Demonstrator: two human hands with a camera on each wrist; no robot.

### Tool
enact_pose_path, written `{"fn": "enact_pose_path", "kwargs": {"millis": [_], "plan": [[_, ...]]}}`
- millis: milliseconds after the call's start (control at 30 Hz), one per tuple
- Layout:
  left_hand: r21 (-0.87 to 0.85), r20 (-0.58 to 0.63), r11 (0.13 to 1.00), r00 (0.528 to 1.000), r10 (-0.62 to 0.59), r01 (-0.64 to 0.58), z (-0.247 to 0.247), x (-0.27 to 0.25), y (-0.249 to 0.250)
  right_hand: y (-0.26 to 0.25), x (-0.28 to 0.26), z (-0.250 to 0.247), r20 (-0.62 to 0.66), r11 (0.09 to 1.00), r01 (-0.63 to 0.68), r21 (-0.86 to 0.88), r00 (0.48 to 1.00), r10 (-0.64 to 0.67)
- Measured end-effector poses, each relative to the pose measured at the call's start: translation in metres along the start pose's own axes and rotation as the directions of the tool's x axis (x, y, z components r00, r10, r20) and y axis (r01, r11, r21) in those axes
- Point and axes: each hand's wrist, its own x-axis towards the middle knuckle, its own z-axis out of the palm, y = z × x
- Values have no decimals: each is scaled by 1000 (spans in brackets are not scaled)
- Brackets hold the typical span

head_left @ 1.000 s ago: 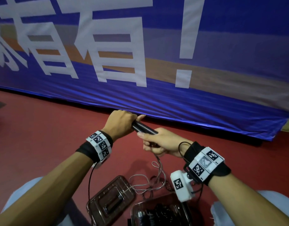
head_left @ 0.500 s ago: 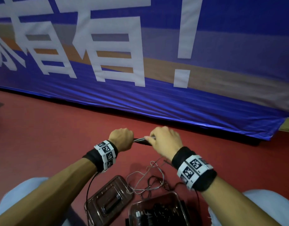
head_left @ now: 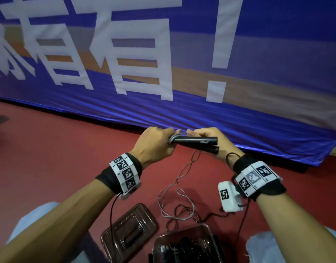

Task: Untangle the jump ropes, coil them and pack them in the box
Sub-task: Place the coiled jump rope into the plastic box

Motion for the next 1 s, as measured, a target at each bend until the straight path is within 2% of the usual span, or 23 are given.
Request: {"fn": "enact_pose_path", "kwargs": {"millis": [100, 167, 233, 300, 367, 467, 600, 733, 800, 833, 867, 933, 1000], "plan": [[-71, -127, 992, 986, -110, 102, -6, 10, 6, -4, 0, 27, -77, 986, -149, 81, 985, 155], [-74, -110, 978, 973, -202, 194, -8, 14, 4, -6, 8, 54, -169, 956, -133, 263, 969, 181], [-34, -16, 950, 951, -310, 309, -6, 17, -3, -9, 16, 77, -202, 943, -132, 305, 959, 200], [49, 70, 915, 913, -402, 400, 0, 19, -11, -9, 16, 95, -210, 973, -128, 194, 963, 169], [144, 127, 884, 877, -463, 445, 8, 19, -18, -6, 11, 109, -177, 994, -108, 12, 978, 108], [226, 224, 850, 824, -521, 476, 23, 13, -22, -6, -1, 118, -77, 947, -102, -304, 994, 82], [343, 411, 853, 754, -512, 393, 50, -12, -17, -1, -12, 107, 24, 825, -70, -561, 995, 100], [441, 532, 857, 691, -489, 266, 63, -36, -12, -2, -17, 87, -30, 562, -50, -826, 999, 45], [452, 565, 865, 680, -466, 218, 62, -40, -12, -1, -15, 83, -62, 501, -51, -864, 998, -6], [455, 576, 870, 683, -450, 189, 61, -41, -12, 0, -14, 82, -66, 506, -54, -861, 998, -7], [455, 586, 876, 687, -429, 158, 60, -41, -13, 3, -12, 80, -71, 563, -69, -824, 997, 17], [442, 600, 890, 701, -385, 111, 57, -41, -14, 7, -10, 76, -79, 737, -133, -663, 991, 107], [422, 609, 903, 714, -346, 78, 53, -39, -15, 11, -9, 73, -94, 830, -166, -533, 986, 136]]}}
